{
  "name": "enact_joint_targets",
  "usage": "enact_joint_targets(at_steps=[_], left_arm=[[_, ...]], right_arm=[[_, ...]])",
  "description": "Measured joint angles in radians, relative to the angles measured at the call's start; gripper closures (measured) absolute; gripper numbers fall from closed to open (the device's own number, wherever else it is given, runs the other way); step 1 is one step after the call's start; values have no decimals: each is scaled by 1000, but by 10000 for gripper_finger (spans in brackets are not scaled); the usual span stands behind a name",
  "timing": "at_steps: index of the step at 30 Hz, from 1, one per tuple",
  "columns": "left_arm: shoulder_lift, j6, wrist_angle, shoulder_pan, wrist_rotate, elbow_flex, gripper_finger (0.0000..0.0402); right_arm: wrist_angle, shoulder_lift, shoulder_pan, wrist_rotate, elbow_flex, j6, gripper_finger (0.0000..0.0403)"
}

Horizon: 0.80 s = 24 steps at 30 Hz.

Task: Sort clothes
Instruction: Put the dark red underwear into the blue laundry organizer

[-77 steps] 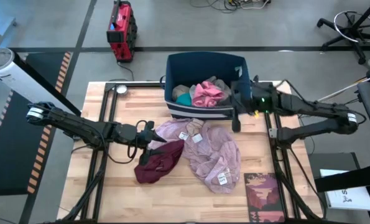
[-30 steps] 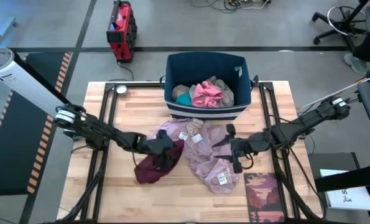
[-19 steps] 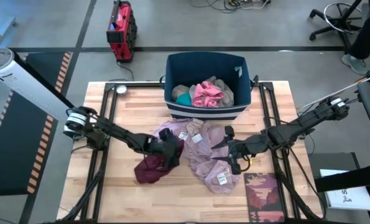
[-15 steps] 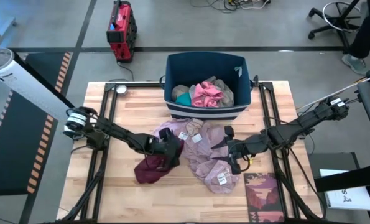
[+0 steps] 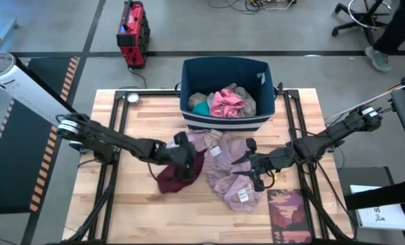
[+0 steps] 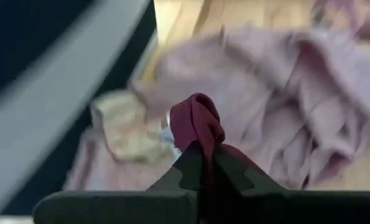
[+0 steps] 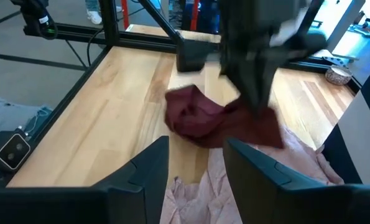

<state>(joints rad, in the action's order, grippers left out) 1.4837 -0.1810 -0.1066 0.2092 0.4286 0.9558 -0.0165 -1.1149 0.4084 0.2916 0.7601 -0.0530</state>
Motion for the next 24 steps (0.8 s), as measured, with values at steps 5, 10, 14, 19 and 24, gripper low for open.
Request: enact_joint_targets(at_steps=[5, 10, 14, 19, 24], left_arm=[[-98, 108, -3, -1, 0, 71, 400], [-149, 239, -9, -17, 1, 167, 401], [-157, 374, -7, -49, 1, 278, 401], [-141, 536, -26, -121, 0, 437, 401], [-115, 619, -57, -230, -38, 605, 401]], right_arm=[[-2, 0, 0, 0, 0, -15, 277], [-1, 0, 6, -1, 0, -18, 282], [0, 0, 6, 0, 0, -24, 284], [-1, 0, 6, 0, 0, -52, 281], [0, 0, 6, -1, 0, -60, 289]])
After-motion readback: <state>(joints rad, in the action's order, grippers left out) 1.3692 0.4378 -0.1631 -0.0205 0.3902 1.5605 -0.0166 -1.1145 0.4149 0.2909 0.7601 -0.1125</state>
